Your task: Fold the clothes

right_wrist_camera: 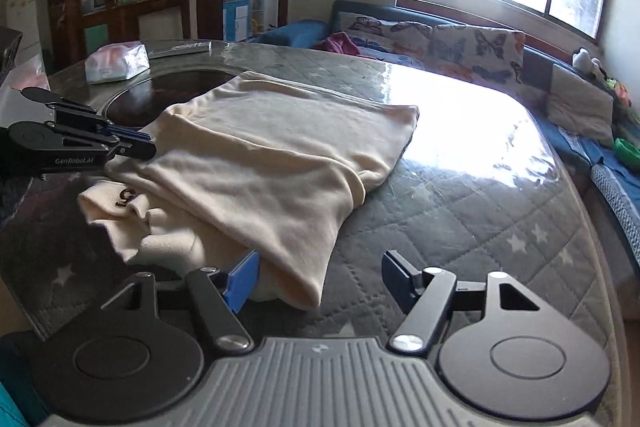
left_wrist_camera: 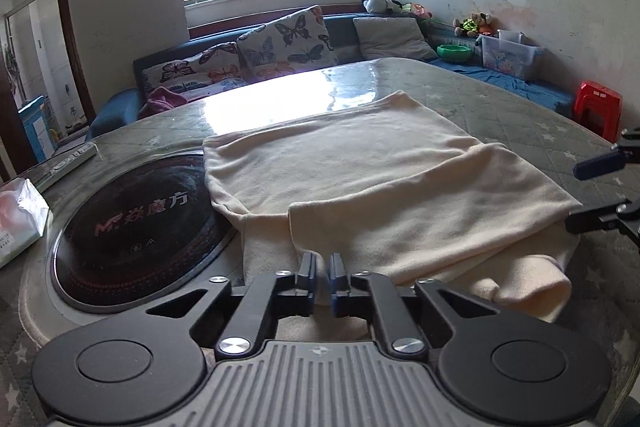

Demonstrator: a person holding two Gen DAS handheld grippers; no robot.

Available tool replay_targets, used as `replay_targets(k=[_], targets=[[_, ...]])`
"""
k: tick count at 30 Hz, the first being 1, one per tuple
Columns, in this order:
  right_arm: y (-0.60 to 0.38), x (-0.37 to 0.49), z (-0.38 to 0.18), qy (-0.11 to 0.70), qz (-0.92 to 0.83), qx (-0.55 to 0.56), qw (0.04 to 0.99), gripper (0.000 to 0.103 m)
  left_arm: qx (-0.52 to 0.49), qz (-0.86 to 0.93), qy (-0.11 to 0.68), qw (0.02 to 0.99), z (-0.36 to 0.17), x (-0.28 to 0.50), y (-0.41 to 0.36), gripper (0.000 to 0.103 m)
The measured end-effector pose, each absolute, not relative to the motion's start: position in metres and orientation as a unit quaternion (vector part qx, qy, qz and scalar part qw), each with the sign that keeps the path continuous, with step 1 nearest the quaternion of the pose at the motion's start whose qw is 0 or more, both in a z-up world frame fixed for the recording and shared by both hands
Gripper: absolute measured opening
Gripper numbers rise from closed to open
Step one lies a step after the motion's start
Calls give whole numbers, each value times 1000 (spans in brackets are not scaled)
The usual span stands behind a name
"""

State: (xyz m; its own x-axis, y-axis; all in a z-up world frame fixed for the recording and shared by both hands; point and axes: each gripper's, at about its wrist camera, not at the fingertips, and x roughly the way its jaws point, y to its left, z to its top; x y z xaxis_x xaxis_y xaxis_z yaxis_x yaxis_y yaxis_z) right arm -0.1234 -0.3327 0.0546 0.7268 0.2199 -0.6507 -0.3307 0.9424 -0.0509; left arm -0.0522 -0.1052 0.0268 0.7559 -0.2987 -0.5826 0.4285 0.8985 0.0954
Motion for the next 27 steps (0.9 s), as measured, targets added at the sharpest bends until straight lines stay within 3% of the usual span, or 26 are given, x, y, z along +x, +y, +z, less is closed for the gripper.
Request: replay_targets(k=[13, 17, 23, 27], targets=[[-336, -124, 42, 330, 107, -75, 935, 73, 126, -209, 184, 952, 112, -51, -121, 3], [-342, -129, 40, 333, 90, -77, 935, 73, 119, -205, 183, 954, 113, -53, -113, 3], [-351, -132, 42, 349, 100, -69, 929, 73, 129, -185, 242, 944, 71, -53, -94, 4], [-357, -134, 51, 359, 120, -57, 924, 65, 133, -176, 274, 936, 48, -53, -86, 8]])
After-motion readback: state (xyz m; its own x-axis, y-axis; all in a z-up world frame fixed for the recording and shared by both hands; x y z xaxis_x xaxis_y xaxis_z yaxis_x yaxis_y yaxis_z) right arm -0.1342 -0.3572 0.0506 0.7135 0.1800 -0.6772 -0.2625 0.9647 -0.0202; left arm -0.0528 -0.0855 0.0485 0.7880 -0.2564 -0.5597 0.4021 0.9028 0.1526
